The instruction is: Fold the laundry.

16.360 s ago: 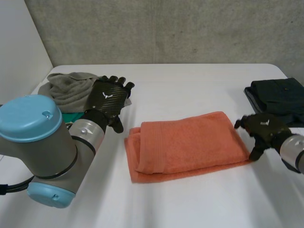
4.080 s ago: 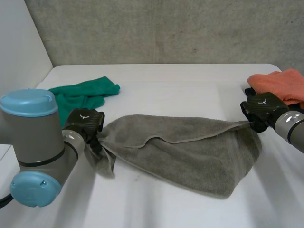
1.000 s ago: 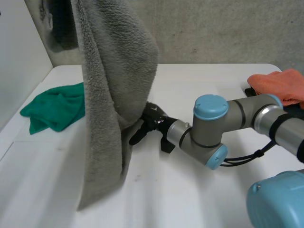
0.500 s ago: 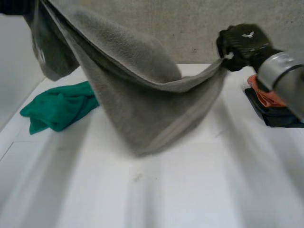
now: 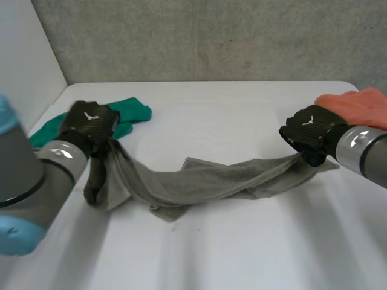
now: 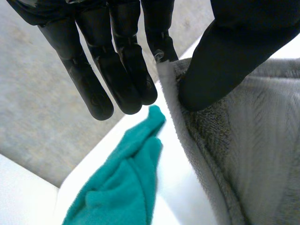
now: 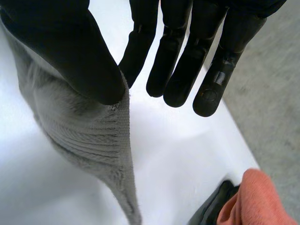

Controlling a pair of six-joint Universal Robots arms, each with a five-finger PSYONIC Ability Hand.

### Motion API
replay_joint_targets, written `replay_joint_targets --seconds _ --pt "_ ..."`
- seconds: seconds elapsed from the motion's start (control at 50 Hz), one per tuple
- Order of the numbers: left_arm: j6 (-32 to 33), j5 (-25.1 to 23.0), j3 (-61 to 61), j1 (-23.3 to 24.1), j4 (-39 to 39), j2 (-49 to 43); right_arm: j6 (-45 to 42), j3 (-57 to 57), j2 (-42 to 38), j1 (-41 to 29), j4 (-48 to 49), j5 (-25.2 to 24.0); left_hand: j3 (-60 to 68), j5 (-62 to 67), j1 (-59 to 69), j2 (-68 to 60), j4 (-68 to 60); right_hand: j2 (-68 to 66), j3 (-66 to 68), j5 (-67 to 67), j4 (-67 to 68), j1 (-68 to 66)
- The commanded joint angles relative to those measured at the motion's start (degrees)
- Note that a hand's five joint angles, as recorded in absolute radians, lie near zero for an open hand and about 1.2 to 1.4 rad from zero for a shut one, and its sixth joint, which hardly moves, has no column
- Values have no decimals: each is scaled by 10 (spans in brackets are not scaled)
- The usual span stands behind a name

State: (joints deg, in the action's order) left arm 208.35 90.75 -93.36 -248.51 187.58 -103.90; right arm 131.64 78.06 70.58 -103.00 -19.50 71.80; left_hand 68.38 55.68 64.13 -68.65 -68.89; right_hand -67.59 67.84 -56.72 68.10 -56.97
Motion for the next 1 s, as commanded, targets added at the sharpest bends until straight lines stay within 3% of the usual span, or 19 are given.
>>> replay_joint_targets --seconds 0.02,0.1,0.22,0.32,0.38,0.54,0.62,0.72,0.74,0.8,0.9,1.0 --pt "12 0 170 3 51 -124 85 -146 -115 -3 122 34 116 143 159 -113 -111 -124 122 -133 119 -230" --pt "11 1 309 14 122 -159 150 -206 -122 -4 244 54 116 143 159 -113 -111 -124 122 -133 119 -230" --pt "7 33 354 35 241 -159 189 -209 -71 -5 414 111 116 143 159 -113 -111 -124 122 -133 119 -230" --pt "7 43 282 45 267 -112 189 -138 -12 -17 419 89 116 143 159 -113 -111 -124 122 -133 119 -230" --pt "7 38 165 43 270 -72 187 -42 30 -17 413 56 116 143 159 -113 -111 -124 122 -133 119 -230" --pt "8 33 -11 40 273 -72 181 180 98 -12 344 -3 116 143 159 -113 -111 -124 122 -133 119 -230" --pt "9 36 -54 45 264 -119 158 256 94 -11 338 -30 106 133 149 -104 -101 -124 122 -133 119 -230" --pt "18 36 -84 48 223 -126 99 293 67 -10 338 -35 -109 -82 -66 111 114 -124 122 -133 119 -230" --pt "20 36 -87 47 198 -116 94 294 63 -9 337 -34 -217 -190 -175 220 222 -124 122 -133 119 -230" --pt "17 36 -86 46 153 -89 89 294 60 -10 337 -34 -374 -347 -332 377 380 -124 122 -133 119 -230" --pt "12 33 -78 41 66 -34 89 297 60 -11 337 -34 -454 -427 -411 456 459 -124 122 -133 119 -230" --pt "11 33 -75 31 42 0 89 300 60 -4 338 -37 -456 -429 -413 458 461 -124 122 -133 119 -230"
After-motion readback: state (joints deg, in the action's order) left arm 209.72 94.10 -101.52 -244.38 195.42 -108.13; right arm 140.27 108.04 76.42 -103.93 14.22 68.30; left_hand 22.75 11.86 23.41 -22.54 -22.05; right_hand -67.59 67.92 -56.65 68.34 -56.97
